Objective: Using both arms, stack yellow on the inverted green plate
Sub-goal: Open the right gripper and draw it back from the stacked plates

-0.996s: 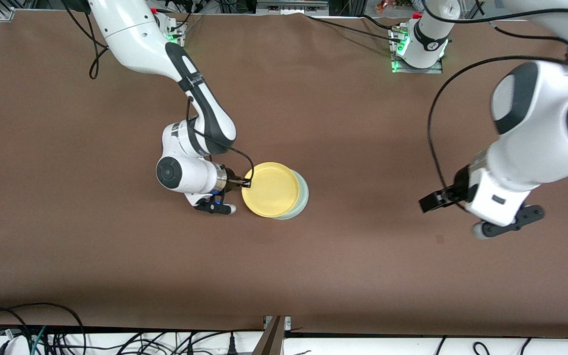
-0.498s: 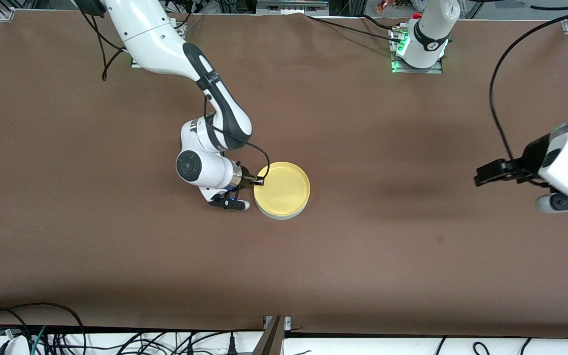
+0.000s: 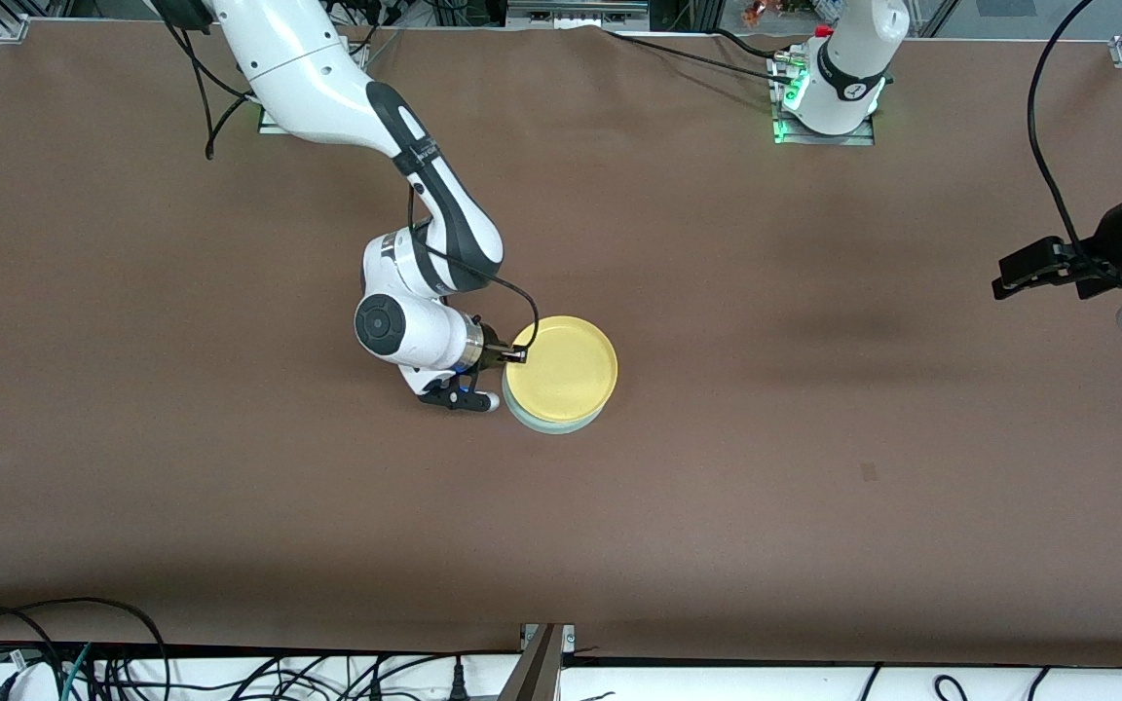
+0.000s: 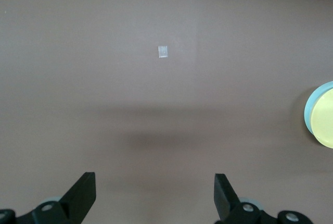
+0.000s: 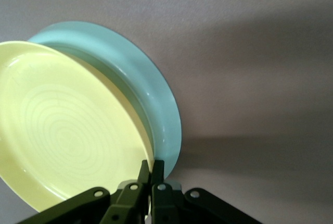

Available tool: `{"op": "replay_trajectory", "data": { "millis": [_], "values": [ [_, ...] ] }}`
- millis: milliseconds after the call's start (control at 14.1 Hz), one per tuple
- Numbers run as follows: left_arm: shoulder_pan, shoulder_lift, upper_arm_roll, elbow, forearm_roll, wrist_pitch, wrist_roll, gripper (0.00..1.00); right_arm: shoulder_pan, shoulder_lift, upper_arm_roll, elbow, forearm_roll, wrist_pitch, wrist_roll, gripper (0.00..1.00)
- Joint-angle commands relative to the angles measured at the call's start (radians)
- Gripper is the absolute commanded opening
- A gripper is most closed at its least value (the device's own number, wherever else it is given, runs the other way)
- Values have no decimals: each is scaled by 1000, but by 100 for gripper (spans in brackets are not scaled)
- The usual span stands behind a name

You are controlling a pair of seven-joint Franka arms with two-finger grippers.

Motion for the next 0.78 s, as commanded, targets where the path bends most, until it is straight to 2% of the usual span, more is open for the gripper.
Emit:
{"op": "replay_trajectory", "data": {
  "millis": [0,213,356,569,711],
  "values": [
    [-2,-144,-14,-215,31,92,24,100,-9,12,-8,-9,16,27,-18,0],
    [1,-218,-23,-322,86,146,30,100,-9,12,-8,-9,16,27,-13,0],
    [22,-270,-23,-399,86,215,88,100,-6,11,-9,-9,14,27,-4,99],
    [26,-264,-20,-361,86,177,128,100,-14,-20,-37,10,-4,7,-19,100],
    [26,-258,-20,-336,86,143,133,100,-14,-46,-116,57,-44,-96,-50,100]
  ]
}}
